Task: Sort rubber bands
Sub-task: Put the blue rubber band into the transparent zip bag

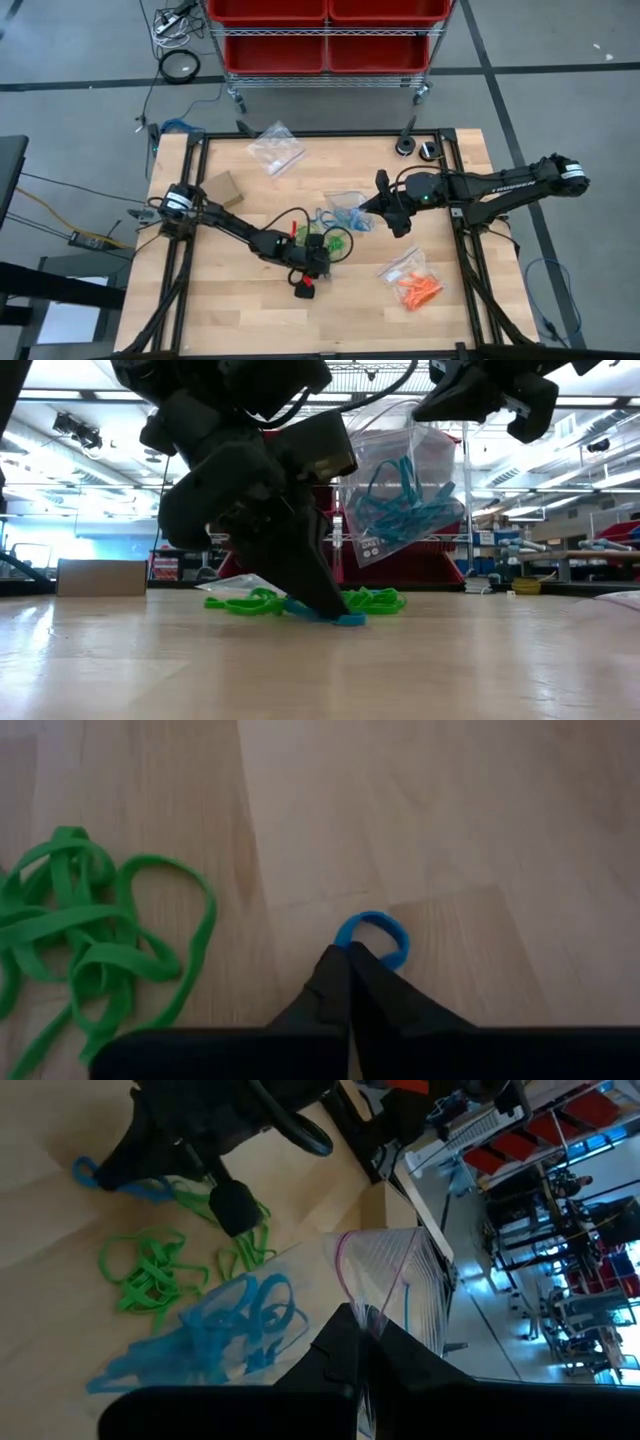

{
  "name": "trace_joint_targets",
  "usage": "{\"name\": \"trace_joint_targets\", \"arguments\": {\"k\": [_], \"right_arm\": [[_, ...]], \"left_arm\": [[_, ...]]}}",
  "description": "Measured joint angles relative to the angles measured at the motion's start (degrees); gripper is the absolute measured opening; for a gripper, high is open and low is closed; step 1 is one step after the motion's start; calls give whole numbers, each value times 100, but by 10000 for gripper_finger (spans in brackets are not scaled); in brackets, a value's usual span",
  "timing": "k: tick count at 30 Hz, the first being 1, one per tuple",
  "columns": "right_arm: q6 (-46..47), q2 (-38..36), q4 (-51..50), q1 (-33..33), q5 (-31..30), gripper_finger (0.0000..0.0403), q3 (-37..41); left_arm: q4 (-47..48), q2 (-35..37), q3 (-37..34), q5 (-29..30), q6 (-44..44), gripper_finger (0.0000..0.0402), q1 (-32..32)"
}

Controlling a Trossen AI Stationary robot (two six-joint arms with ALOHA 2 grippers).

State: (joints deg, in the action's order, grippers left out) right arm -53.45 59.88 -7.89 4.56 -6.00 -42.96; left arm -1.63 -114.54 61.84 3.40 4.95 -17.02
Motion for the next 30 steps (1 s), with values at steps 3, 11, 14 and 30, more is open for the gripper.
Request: {"name": "trace_joint_targets", "arguments": {"k": [3, 11, 14, 30], "right_arm": [[0, 0, 33, 0, 0, 0, 0], [8, 0, 46, 0, -2, 0, 0], [111, 0, 46, 0, 8, 0, 0], [238, 0, 52, 0, 27, 0, 0]], "left_arm": [[160, 60, 154, 72, -28, 4, -43], [1224, 549, 1070, 566, -594, 2, -236], [1845, 617, 1554, 903, -854, 1, -271], [2511, 617, 1422, 744, -445, 142, -271]]}}
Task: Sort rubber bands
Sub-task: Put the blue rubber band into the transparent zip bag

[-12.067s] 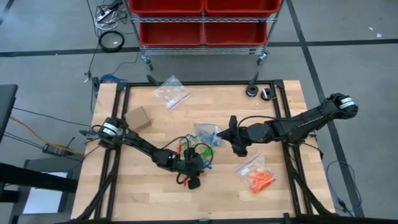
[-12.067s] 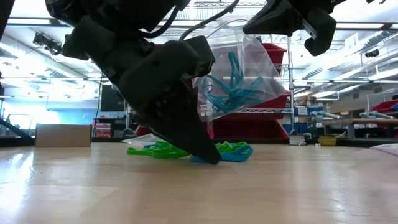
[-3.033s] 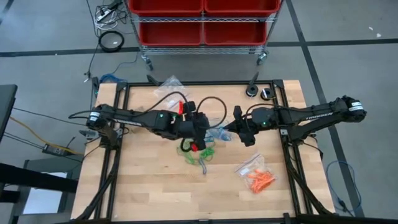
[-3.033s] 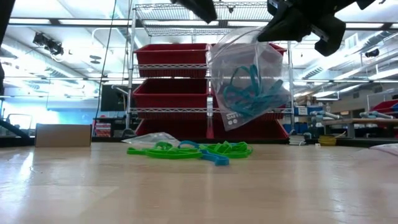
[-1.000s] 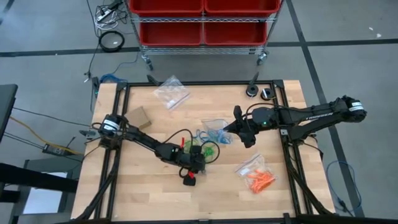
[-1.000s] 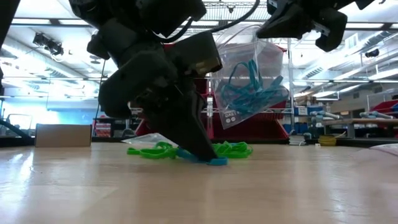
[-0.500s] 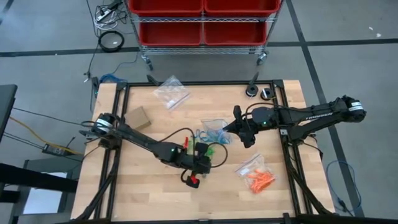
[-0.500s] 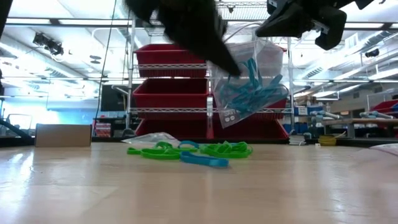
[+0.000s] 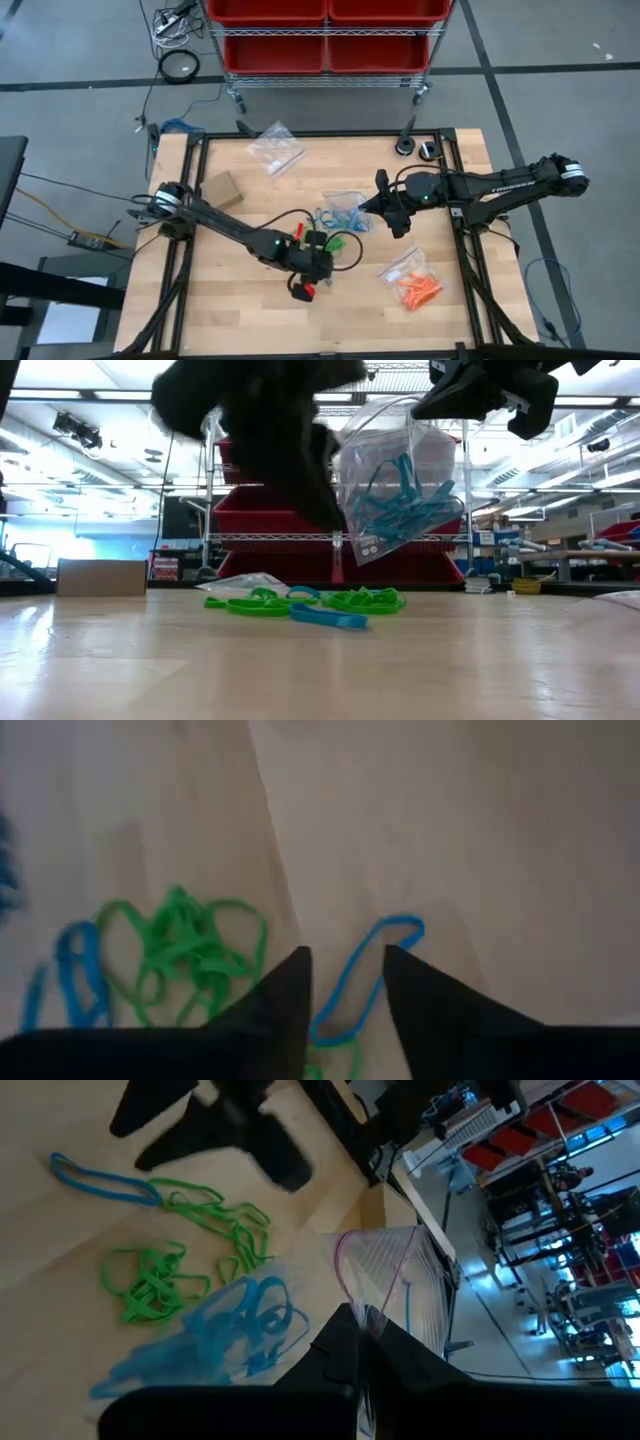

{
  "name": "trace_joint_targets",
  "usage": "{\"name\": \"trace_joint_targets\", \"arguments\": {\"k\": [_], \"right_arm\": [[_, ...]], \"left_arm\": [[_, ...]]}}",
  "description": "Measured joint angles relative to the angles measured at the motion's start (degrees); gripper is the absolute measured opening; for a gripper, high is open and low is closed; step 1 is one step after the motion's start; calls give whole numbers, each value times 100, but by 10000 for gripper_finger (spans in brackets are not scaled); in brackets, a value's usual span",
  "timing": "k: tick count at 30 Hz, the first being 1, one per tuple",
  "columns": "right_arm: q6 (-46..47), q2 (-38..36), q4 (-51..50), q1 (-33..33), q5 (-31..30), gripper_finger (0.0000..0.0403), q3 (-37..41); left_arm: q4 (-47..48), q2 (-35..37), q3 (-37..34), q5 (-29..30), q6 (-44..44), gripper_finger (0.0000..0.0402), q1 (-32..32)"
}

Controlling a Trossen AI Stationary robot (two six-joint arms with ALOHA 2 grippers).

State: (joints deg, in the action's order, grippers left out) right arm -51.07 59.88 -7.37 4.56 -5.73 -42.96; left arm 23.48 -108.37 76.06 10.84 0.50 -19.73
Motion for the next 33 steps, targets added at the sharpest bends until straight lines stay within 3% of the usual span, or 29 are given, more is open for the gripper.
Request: {"name": "trace_joint_targets", "arguments": {"k": [6, 16, 22, 26, 31, 33], "right_arm": [[2, 0, 15, 0, 47, 0, 0], [7, 0, 40, 0, 101, 0, 0], [24, 0, 53, 0, 99, 0, 0], [43, 0, 47, 0, 99, 0, 0], [42, 2, 39, 0, 99, 0, 0], [42, 0, 40, 0, 99, 0, 0]], "left_arm": [[-675, -49, -727, -7, 42, 196, 90], [-1394, -88, -1379, -681, 346, 193, 312], [-1525, -158, -1376, -660, 179, 191, 388], [-1593, -380, -1340, -681, 169, 154, 402], [-1733, -508, -1337, -862, 145, 34, 356], [-1684, -518, -1291, -838, 139, 13, 333]]}}
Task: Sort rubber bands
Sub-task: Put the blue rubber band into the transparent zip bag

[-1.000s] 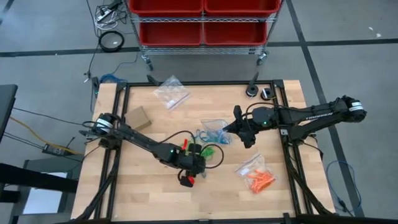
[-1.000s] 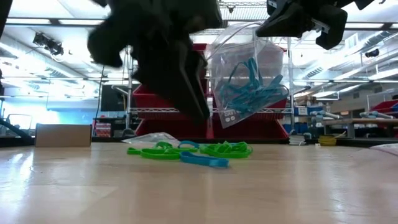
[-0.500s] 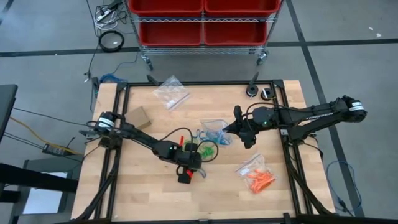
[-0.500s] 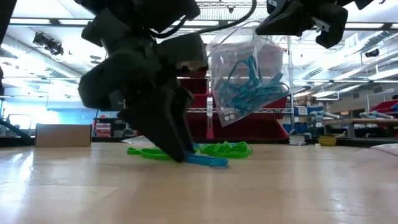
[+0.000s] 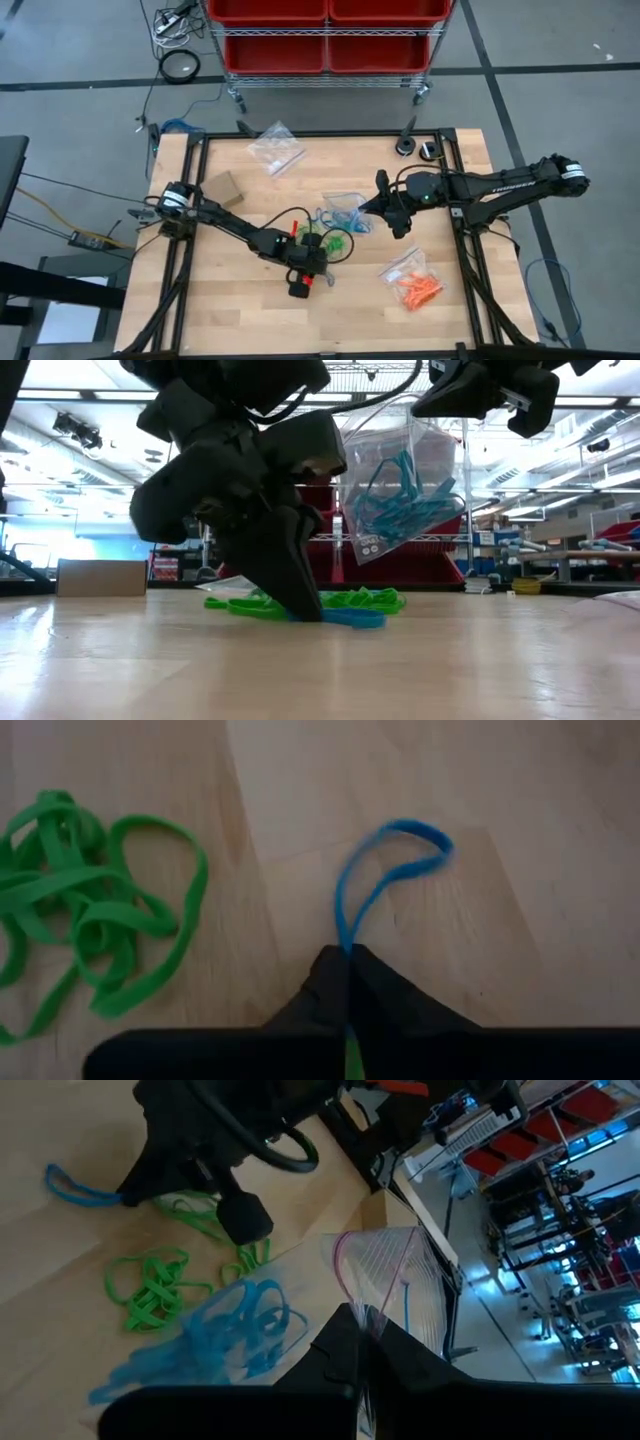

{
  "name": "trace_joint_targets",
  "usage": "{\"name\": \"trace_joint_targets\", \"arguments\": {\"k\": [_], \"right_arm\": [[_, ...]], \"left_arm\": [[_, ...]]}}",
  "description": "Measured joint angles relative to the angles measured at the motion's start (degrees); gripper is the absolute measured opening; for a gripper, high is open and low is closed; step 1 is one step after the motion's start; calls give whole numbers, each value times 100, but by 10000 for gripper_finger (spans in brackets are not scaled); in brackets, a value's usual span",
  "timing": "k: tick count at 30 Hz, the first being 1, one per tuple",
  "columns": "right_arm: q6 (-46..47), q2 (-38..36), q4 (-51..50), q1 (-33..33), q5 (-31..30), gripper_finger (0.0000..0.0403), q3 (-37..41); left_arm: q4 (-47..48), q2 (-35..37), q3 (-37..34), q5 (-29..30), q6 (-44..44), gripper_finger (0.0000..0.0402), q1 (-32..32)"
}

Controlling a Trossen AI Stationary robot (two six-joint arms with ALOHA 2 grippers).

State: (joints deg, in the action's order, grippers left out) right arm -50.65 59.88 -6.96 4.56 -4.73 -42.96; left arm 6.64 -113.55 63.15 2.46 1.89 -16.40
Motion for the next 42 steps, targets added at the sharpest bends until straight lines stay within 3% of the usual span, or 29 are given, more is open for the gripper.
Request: {"name": "trace_joint_targets", "arguments": {"k": [6, 13, 16, 20, 26, 31, 42], "right_arm": [[0, 0, 4, 0, 1, 0, 0], [2, 0, 2, 0, 0, 0, 0], [4, 0, 0, 0, 0, 0, 0], [0, 0, 0, 0, 0, 0, 0], [-68, 1, -2, 0, -6, 0, 0], [-300, 0, -27, 27, -212, 0, 0], [-343, 0, -109, 59, -326, 0, 0]], "left_arm": [[506, -72, 638, 40, -203, 4, -61], [1976, -66, 2172, 584, -841, 1, -234], [2924, -68, 2879, 1108, -1100, 1, -281], [4249, -64, 3864, 2241, -1298, 1, -270], [5289, -57, 4967, 3599, -1402, 0, 50], [5465, -40, 5421, 4022, -1580, 0, 498], [5104, -36, 5865, 4070, -2084, 0, 896]]}}
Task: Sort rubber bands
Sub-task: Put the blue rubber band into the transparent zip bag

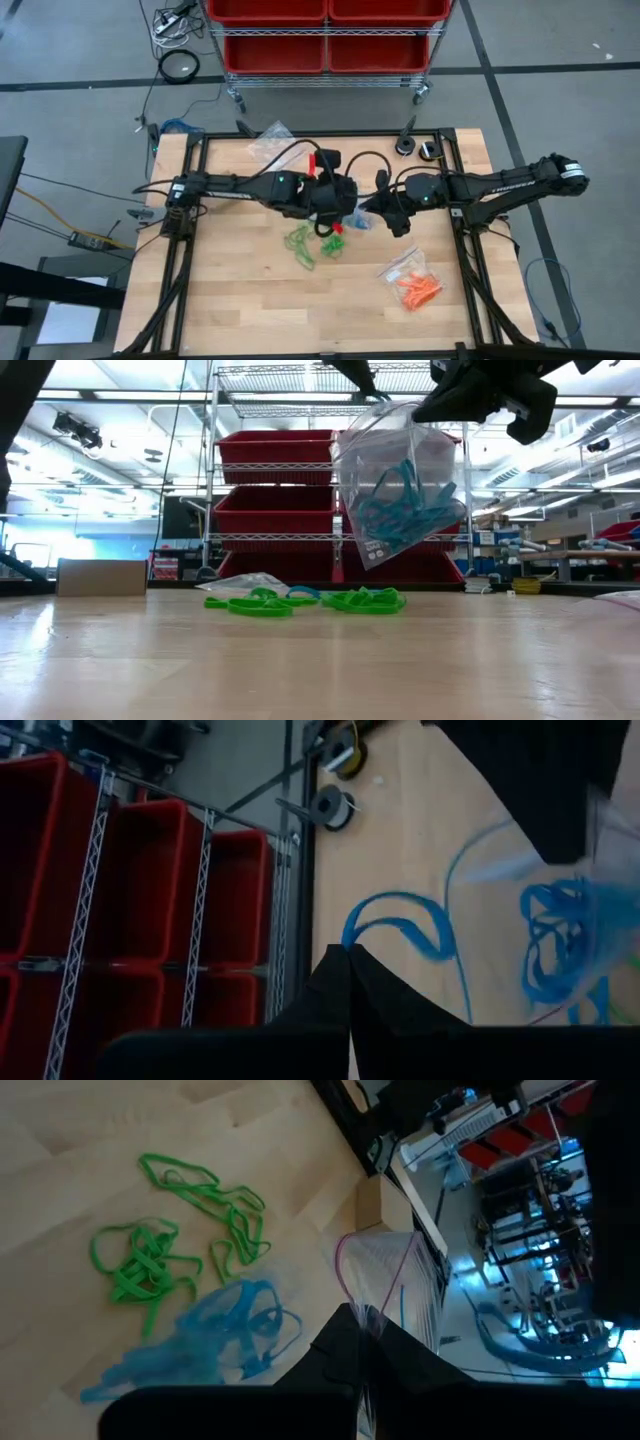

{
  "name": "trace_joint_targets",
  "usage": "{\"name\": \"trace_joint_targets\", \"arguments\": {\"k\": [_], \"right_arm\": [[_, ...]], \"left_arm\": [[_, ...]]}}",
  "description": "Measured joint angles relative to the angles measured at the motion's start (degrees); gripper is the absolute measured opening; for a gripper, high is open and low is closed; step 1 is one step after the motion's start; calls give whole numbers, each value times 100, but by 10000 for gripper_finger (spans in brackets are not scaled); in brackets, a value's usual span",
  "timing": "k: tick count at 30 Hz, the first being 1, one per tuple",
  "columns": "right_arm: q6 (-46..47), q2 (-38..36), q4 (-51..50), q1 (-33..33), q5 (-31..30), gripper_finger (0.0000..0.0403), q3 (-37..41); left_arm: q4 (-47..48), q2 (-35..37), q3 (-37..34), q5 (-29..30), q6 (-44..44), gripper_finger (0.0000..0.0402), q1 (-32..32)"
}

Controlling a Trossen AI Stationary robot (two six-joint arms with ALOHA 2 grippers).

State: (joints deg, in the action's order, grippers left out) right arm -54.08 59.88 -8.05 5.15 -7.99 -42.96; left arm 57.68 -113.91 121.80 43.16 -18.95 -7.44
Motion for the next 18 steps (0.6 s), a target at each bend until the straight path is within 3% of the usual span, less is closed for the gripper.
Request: {"name": "trace_joint_targets", "arguments": {"k": [6, 18], "right_arm": [[5, 1, -32, 0, 2, 0, 0], [37, 0, -21, 0, 13, 0, 0]], "left_arm": [[205, 0, -218, -725, -27, 0, 9], [284, -4, -387, -958, 57, 2, -36]]}}
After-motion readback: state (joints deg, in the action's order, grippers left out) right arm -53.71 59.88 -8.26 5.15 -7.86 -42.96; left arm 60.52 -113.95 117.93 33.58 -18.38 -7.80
